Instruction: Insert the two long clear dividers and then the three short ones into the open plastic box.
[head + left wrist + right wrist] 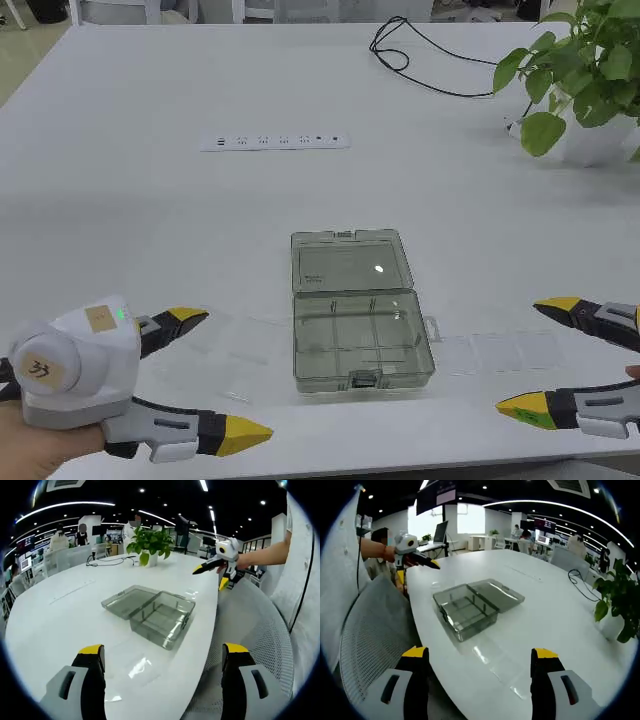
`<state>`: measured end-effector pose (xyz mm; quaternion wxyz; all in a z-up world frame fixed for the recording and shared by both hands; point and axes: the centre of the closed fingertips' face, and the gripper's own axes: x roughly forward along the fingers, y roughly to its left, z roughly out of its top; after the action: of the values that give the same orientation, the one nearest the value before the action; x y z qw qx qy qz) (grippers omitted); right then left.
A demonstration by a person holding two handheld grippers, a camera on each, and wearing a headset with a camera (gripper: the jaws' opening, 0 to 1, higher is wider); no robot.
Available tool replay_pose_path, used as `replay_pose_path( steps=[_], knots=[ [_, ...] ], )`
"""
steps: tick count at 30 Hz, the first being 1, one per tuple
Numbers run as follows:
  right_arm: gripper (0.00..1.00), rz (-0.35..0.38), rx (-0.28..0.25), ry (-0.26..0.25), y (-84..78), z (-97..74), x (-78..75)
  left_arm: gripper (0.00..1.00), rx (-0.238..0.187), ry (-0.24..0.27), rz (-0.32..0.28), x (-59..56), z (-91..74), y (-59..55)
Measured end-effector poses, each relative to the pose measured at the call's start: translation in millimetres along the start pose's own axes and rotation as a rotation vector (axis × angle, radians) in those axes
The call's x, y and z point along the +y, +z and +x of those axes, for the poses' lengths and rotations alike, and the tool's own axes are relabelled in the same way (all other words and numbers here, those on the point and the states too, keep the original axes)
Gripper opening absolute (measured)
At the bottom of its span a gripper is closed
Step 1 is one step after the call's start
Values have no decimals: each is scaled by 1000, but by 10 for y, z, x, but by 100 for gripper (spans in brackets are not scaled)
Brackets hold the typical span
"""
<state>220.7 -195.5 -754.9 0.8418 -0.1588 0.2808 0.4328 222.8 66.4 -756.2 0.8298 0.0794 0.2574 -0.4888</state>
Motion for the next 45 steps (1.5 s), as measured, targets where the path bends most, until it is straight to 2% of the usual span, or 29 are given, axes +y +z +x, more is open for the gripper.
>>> replay_pose_path(
  steps=[30, 45],
  knots=[
    [84, 4, -4, 2, 13, 36, -11, 99, 9, -7, -9, 27, 69, -46],
    [84, 6, -9, 3, 16, 43, -8, 99, 11, -8, -10, 35, 81, -33]
  ],
)
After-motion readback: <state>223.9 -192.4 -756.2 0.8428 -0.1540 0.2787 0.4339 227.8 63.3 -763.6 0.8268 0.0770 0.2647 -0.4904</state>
